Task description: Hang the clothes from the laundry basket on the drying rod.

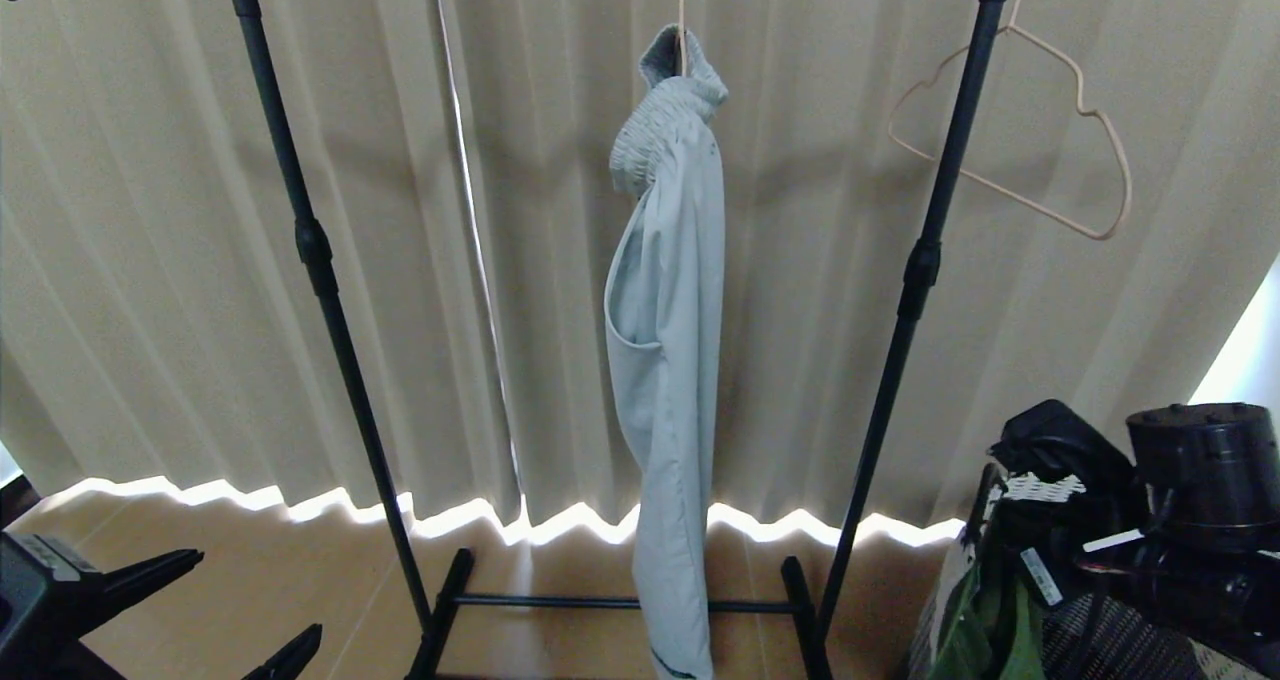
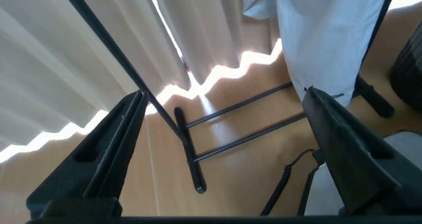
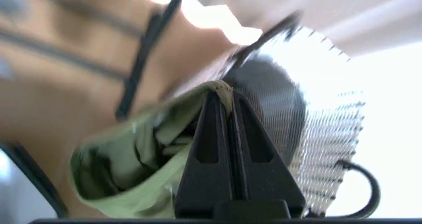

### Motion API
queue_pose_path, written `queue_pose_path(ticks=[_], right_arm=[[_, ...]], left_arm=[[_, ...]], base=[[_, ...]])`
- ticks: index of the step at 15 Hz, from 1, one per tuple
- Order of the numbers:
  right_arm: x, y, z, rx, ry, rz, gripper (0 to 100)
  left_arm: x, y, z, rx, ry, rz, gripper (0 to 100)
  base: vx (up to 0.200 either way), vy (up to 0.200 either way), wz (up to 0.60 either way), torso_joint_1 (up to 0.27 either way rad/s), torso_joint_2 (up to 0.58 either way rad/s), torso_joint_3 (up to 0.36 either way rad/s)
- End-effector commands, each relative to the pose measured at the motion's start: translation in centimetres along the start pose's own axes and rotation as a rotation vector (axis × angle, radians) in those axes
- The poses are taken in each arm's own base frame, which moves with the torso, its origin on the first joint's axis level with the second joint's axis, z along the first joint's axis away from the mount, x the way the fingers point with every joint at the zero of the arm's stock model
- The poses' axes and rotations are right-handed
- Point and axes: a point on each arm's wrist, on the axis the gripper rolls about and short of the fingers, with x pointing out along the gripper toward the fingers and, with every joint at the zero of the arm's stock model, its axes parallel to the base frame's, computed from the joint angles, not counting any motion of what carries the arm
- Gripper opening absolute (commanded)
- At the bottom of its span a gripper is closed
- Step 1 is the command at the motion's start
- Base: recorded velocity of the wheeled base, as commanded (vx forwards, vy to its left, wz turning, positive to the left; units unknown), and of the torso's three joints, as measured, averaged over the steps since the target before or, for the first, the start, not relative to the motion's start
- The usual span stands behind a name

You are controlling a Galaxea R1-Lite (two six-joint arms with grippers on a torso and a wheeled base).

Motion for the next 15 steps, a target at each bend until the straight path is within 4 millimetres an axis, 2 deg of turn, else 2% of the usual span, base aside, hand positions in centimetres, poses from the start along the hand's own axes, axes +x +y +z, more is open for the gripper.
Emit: queue_pose_path(ticks=[1,4,5,8,10,13,15], right_arm=[[-3.5,-1.5,1.3,0.056,-0.174,0.007,0],[-5.0,-2.0,2.1,0.075,-0.252,0.001,0],[-5.7,-2.2,3.1,0.082,-0.301,0.003,0],[-6.0,-2.5,5.3,0.095,-0.359,0.002,0],[-7.1,-1.9,7.1,0.094,-0.438,0.047,0],[-8.6,-0.8,8.7,0.086,-0.526,0.119,0],[-9.7,0.1,9.3,0.075,-0.575,0.178,0]], left_arm=[[0.1,-0.1,-0.5,-0.003,0.021,-0.005,100],[0.1,-0.1,-0.4,0.004,0.017,-0.004,100],[0.2,-0.1,0.3,0.028,-0.004,-0.014,100],[1.3,-0.4,2.6,0.059,-0.029,-0.068,100],[2.6,-1.2,5.4,0.069,-0.072,-0.146,100],[4.8,-4.1,8.3,-0.009,-0.107,-0.297,100],[6.6,-6.3,9.5,-0.043,-0.129,-0.363,100]], base=[[0.0,0.0,0.0,0.0,0.0,0.0],[0.0,0.0,0.0,0.0,0.0,0.0],[0.0,0.0,0.0,0.0,0.0,0.0],[0.0,0.0,0.0,0.0,0.0,0.0],[0.0,0.0,0.0,0.0,0.0,0.0],[0.0,0.0,0.0,0.0,0.0,0.0],[0.0,0.0,0.0,0.0,0.0,0.0]])
